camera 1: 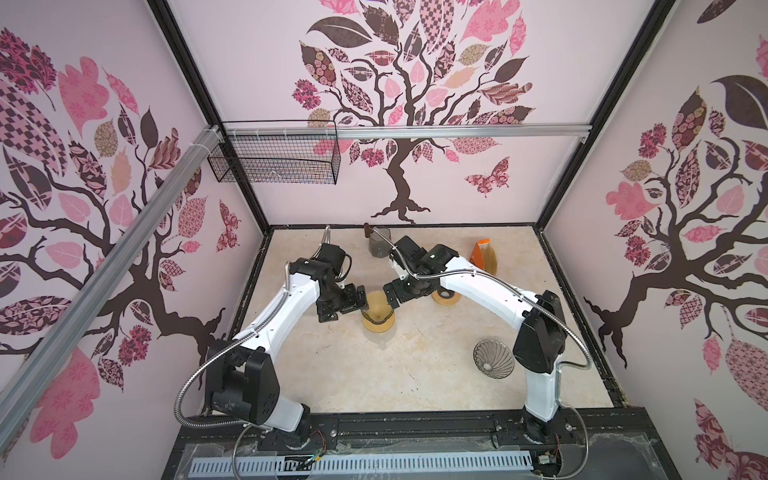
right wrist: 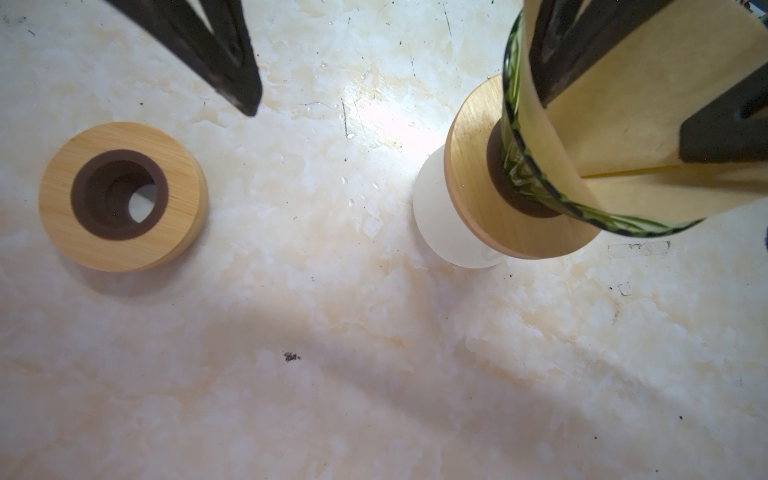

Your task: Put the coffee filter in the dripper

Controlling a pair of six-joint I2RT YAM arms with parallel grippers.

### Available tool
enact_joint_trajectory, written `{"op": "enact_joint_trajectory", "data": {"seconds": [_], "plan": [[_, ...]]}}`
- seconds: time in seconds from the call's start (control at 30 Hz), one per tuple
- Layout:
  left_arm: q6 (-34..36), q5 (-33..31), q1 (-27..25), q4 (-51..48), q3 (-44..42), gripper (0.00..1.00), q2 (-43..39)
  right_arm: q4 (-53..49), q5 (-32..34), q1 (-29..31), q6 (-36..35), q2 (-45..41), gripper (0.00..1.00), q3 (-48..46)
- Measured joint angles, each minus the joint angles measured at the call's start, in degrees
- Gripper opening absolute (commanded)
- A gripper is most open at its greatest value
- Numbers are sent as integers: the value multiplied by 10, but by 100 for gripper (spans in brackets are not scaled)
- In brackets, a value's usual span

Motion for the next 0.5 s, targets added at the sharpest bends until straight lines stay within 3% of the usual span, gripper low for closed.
{"op": "enact_joint_trajectory", "data": {"seconds": [0.27, 0.5], "plan": [[-3, 21, 5, 6, 0, 98, -25, 0, 0, 0, 0, 12, 100, 0], [-5, -10, 7, 3, 0, 98, -27, 0, 0, 0, 0, 13, 100, 0]]}}
